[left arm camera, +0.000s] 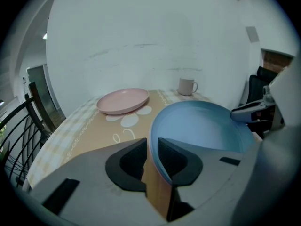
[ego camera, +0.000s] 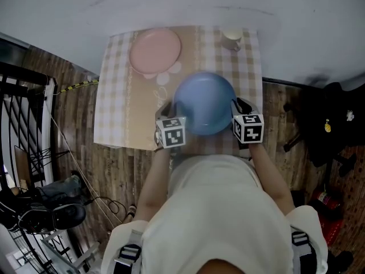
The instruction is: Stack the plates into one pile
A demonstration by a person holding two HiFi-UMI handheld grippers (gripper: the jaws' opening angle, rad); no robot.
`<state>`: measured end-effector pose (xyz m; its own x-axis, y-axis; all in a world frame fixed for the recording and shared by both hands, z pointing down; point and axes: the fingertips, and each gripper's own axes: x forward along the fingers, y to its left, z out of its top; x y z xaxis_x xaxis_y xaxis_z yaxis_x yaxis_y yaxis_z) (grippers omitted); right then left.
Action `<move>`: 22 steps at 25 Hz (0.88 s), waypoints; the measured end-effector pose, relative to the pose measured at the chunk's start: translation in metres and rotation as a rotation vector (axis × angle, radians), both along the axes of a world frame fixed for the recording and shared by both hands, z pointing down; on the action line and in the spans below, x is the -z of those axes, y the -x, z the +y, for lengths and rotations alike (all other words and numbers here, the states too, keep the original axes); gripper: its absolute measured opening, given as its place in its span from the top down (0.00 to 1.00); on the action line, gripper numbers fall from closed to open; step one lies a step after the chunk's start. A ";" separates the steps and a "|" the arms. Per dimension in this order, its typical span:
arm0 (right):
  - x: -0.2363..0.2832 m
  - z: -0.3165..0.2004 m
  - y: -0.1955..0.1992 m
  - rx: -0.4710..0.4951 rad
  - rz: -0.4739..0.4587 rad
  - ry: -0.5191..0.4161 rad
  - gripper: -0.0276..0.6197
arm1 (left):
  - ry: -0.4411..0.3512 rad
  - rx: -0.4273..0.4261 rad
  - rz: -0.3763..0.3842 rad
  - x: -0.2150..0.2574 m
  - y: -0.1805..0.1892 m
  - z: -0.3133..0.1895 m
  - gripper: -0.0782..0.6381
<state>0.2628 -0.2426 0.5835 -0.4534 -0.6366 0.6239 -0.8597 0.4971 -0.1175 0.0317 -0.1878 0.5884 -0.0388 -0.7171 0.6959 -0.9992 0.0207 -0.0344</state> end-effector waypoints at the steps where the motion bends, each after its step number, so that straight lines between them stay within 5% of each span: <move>1: 0.000 0.000 0.000 0.001 -0.001 -0.002 0.86 | 0.000 0.001 0.003 0.000 -0.001 0.000 0.81; 22: 0.042 0.006 0.017 0.004 -0.070 -0.089 0.86 | -0.097 0.074 0.122 0.034 0.003 0.019 0.84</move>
<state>0.2456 -0.2369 0.5417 -0.4961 -0.6864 0.5316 -0.8492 0.5113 -0.1323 0.0288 -0.1691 0.5544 -0.0141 -0.7796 0.6262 -0.9914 0.0922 0.0925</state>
